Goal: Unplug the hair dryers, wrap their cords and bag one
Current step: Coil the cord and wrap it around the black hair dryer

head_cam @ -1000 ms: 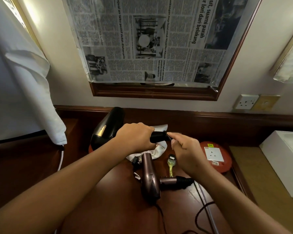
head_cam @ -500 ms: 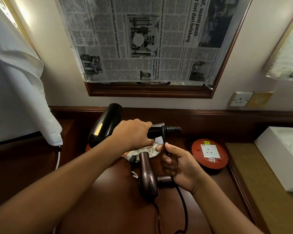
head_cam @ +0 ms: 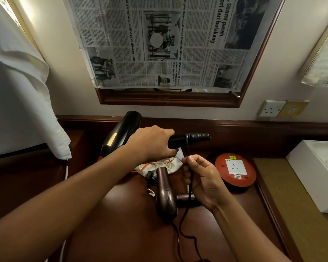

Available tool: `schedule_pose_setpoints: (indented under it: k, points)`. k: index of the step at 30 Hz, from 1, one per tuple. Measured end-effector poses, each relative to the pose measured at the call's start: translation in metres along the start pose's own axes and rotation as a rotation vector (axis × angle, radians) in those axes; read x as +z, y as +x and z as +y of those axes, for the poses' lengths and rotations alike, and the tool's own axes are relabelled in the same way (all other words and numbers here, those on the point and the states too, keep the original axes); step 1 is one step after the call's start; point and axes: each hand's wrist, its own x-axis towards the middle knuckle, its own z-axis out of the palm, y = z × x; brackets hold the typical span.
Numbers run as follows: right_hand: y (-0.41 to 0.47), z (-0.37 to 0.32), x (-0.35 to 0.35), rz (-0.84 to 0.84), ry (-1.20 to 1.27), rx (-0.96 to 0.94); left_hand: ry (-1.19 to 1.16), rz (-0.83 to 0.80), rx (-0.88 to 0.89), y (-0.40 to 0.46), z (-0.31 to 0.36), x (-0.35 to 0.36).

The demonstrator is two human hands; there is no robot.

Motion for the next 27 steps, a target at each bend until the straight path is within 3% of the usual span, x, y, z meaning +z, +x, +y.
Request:
schedule_pose_setpoints:
  k: [10,20,27]
  points:
    - [-0.001,0.001,-0.005,0.042,-0.260,-0.044,-0.064,0.037,0.033,0.000,0.005,-0.013]
    - [0.008,0.009,-0.022,-0.057,0.006,-0.086,-0.169,-0.016,0.055,-0.007,0.009,-0.021]
    - [0.018,-0.005,-0.018,0.048,-0.241,-0.226,-0.203,-0.078,0.097,-0.014,0.012,-0.024]
